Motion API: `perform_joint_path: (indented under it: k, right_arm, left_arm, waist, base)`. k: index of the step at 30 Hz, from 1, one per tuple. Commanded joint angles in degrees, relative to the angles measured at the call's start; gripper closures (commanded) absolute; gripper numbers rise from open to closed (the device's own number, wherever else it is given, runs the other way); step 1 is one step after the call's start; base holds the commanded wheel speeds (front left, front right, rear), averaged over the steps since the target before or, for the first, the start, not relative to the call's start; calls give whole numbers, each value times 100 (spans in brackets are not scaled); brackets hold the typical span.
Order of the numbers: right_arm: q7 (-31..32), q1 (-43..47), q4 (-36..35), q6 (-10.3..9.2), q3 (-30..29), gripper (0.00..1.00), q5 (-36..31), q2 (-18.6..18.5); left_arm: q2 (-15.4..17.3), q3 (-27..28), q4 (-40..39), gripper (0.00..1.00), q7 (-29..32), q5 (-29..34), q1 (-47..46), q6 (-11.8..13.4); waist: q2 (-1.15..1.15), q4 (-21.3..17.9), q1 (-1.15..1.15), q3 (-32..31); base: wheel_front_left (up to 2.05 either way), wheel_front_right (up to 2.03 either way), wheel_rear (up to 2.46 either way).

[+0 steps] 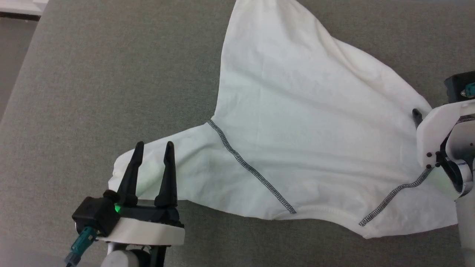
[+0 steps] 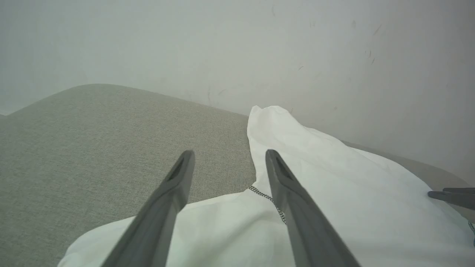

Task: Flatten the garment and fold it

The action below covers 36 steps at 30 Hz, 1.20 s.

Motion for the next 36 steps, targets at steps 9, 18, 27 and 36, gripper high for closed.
perform_joint_path:
  k: [9, 18, 27, 36]
  right_arm:
    - [224, -345, 507, -6, 68, 100, 206, -23]
    - [-253, -1466, 499, -6, 526, 100, -11, -452]
    - [-751, -2560, 1449, -6, 990, 100, -507, -710]
    - [-1347, -2546, 2126, -6, 799, 0, -652, -444]
  left_arm:
    - [-29, -4, 25, 0, -27, -58, -237, -58]
    - [-33, -141, 41, 0, -27, -128, -417, -101]
    - [-34, -405, 164, 0, -27, -267, -573, -85]
    - [-34, -496, 238, 0, -27, -218, -579, -48]
  waist:
    - [0, 218, -1, 359]
    - [0, 411, -1, 574]
    - [0, 783, -1, 737]
    - [0, 620, -1, 501]
  base:
    - [0, 0, 0]
    - [0, 0, 0]
    - [0, 0, 0]
    - [0, 0, 0]
